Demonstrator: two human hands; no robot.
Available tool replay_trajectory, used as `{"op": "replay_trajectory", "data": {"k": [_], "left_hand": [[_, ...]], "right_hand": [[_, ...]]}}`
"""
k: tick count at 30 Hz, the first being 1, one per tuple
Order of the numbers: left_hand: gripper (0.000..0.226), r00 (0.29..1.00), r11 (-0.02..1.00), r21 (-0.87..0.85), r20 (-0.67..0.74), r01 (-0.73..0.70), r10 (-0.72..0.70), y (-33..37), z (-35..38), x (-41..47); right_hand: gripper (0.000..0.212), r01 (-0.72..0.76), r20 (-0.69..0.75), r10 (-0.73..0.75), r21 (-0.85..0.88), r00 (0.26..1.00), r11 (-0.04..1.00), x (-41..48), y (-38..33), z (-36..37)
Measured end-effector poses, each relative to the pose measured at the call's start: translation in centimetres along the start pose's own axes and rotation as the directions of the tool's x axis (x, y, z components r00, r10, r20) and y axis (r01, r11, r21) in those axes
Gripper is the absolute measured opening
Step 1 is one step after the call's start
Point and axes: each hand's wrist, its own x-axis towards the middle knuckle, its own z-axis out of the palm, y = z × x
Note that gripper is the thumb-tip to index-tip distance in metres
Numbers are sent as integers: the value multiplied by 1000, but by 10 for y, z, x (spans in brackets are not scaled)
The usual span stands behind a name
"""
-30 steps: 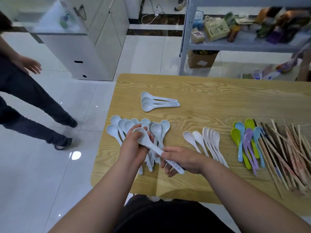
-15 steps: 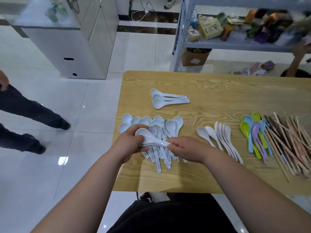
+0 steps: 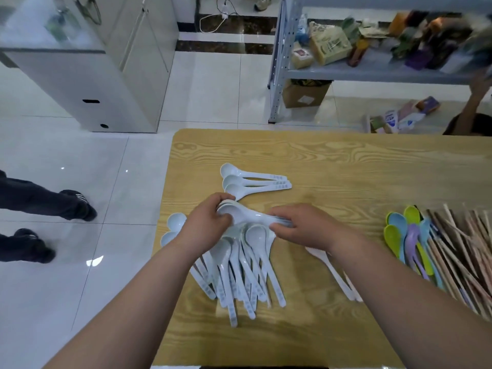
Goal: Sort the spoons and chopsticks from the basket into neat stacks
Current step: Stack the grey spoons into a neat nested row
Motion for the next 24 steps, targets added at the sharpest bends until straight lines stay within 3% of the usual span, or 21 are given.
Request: {"op": "replay_trajectory", "data": {"k": [7, 9, 12, 15, 18, 24], "left_hand": [[58, 971, 997, -29, -231, -65, 56, 2, 6, 85], [74, 963, 993, 112, -259, -46, 74, -9, 9, 107], [106, 981, 913, 404, -145, -60, 129, -22, 16, 128], [124, 981, 816, 565, -61, -120, 186, -30, 24, 144], [113, 971, 780, 603, -38, -167, 237, -34, 31, 152], [52, 867, 730, 592, -103, -341, 488, -48, 37, 159]], "right_hand": [[40, 10, -207, -17, -37, 978, 999, 68, 48, -28], [40, -14, -245, 4, -39, 970, 999, 87, 64, -31], [39, -44, -313, 24, -57, 949, 997, 110, 79, -33], [41, -83, -360, 50, -76, 932, 994, 129, 91, -33], [37, -92, -359, 38, -136, 933, 986, 143, 103, -33], [49, -71, -246, 24, -183, 969, 980, 163, 115, -34]]}}
